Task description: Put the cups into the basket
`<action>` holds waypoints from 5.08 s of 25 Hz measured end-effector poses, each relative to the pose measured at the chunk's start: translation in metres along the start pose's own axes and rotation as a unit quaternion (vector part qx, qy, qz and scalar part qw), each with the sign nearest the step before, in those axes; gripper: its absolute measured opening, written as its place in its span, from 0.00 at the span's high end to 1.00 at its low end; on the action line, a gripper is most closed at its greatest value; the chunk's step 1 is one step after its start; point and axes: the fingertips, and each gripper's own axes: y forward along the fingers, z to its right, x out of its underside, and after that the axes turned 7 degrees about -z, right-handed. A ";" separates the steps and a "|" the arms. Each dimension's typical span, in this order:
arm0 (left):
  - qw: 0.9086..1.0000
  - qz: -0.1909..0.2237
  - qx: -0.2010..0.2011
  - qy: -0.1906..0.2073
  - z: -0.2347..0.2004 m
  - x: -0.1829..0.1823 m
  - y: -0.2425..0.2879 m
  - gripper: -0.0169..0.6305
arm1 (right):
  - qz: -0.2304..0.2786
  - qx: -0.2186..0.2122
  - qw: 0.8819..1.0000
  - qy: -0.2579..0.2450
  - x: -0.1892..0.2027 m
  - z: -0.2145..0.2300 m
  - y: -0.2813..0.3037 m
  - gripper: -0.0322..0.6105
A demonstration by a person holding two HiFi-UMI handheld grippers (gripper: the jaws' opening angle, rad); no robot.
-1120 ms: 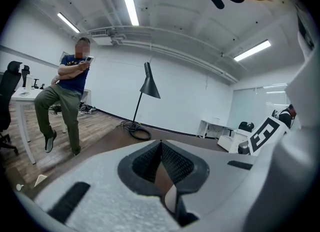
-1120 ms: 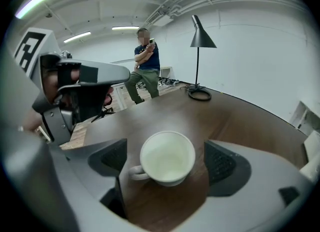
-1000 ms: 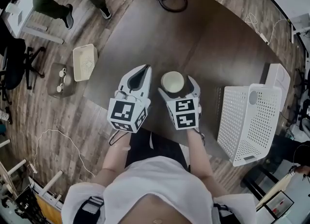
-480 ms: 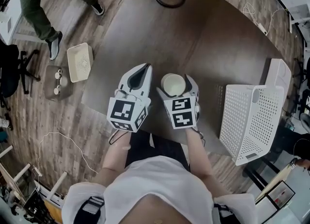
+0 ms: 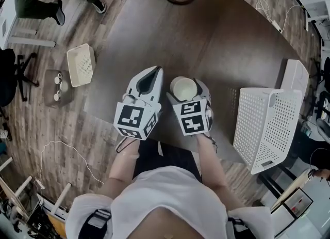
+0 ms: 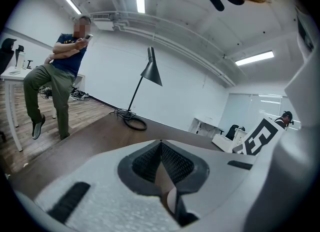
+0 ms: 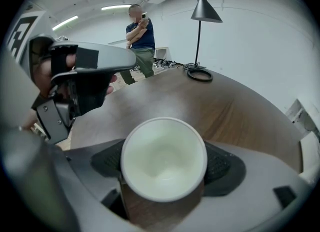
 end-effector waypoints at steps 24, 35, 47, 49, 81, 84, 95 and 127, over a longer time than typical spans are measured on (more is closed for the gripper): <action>1.000 0.000 0.024 0.014 0.026 0.001 0.004 0.96 | 0.047 0.004 0.999 0.013 -0.014 0.012 -0.022 0.26; 0.997 0.008 0.062 0.049 0.072 -0.014 0.009 0.96 | 0.084 0.042 0.995 0.037 -0.008 0.036 -0.071 0.26; 0.990 0.013 0.103 0.099 0.134 -0.024 0.015 0.96 | 0.121 0.078 0.987 0.070 0.015 0.063 -0.119 0.26; 0.988 0.013 0.107 0.108 0.144 -0.025 0.015 0.96 | 0.126 0.084 0.986 0.073 0.018 0.067 -0.128 0.26; 0.966 0.066 0.186 0.169 0.254 -0.104 0.047 0.96 | 0.230 0.208 0.947 0.085 -0.012 0.174 -0.274 0.26; 0.961 0.064 0.206 0.172 0.274 -0.100 0.052 0.96 | 0.225 0.218 0.945 0.092 -0.001 0.182 -0.283 0.26; 0.937 0.044 0.291 0.186 0.364 -0.071 0.067 0.96 | 0.200 0.270 0.928 0.159 0.081 0.224 -0.316 0.26; 0.964 0.002 0.227 0.138 0.340 -0.003 0.115 0.96 | 0.082 0.186 0.955 0.216 0.199 0.271 -0.210 0.26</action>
